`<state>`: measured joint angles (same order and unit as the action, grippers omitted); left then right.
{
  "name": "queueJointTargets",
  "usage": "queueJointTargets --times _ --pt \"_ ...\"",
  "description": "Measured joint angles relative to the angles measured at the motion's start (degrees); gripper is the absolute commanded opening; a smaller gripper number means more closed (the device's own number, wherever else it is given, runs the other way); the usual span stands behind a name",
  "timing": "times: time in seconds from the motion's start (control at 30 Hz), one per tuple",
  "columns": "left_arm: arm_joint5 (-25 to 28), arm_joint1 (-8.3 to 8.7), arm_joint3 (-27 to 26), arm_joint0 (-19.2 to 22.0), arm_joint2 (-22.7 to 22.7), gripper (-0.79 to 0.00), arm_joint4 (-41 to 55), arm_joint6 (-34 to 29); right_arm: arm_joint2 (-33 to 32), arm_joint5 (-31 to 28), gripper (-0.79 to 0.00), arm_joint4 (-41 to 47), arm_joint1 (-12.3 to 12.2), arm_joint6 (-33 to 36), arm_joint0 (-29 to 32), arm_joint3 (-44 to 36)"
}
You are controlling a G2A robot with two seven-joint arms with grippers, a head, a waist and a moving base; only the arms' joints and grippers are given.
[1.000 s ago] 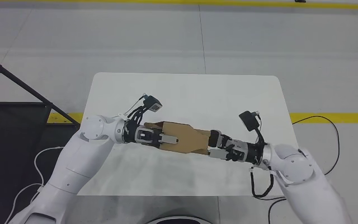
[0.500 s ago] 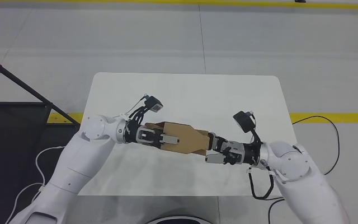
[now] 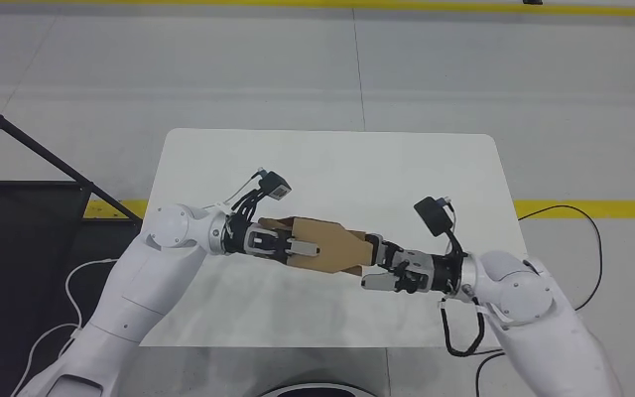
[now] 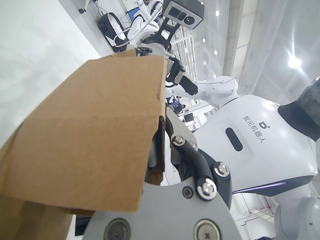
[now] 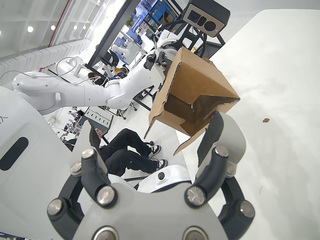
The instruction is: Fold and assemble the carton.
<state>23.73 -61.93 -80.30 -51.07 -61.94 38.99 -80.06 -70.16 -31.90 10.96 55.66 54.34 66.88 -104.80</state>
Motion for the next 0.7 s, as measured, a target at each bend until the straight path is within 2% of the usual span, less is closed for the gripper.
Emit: queueJointTargets --times 0.1,0.2,0.27,0.3,0.47,0.7 --pt "0.12 -0.01 -0.03 -0.05 -0.07 -0.785 -0.10 -0.17 0.26 -0.03 0.000 0.21 0.03 0.18 -0.25 0.30" --pt "0.14 -0.04 -0.06 -0.09 -0.09 -0.785 -0.08 -0.33 0.60 -0.01 -0.043 0.38 0.06 0.48 -0.58 0.53" --pt "0.08 -0.06 -0.09 -0.09 -0.09 -0.785 -0.09 -0.42 0.86 0.03 -0.086 0.48 0.09 0.67 -0.82 0.68" --pt "0.06 -0.07 -0.11 -0.10 -0.09 -0.785 -0.08 -0.44 0.96 0.05 -0.132 0.50 0.10 0.73 -0.92 0.77" --pt "0.01 -0.10 -0.45 -0.24 -0.14 -0.785 -0.04 -0.48 1.47 -0.13 -0.234 0.68 0.17 1.04 -1.41 1.43" --pt "-0.24 -0.04 -1.17 -0.51 -0.31 -0.785 -0.01 -0.73 1.77 -0.58 -0.256 1.07 0.21 1.13 -1.75 2.20"
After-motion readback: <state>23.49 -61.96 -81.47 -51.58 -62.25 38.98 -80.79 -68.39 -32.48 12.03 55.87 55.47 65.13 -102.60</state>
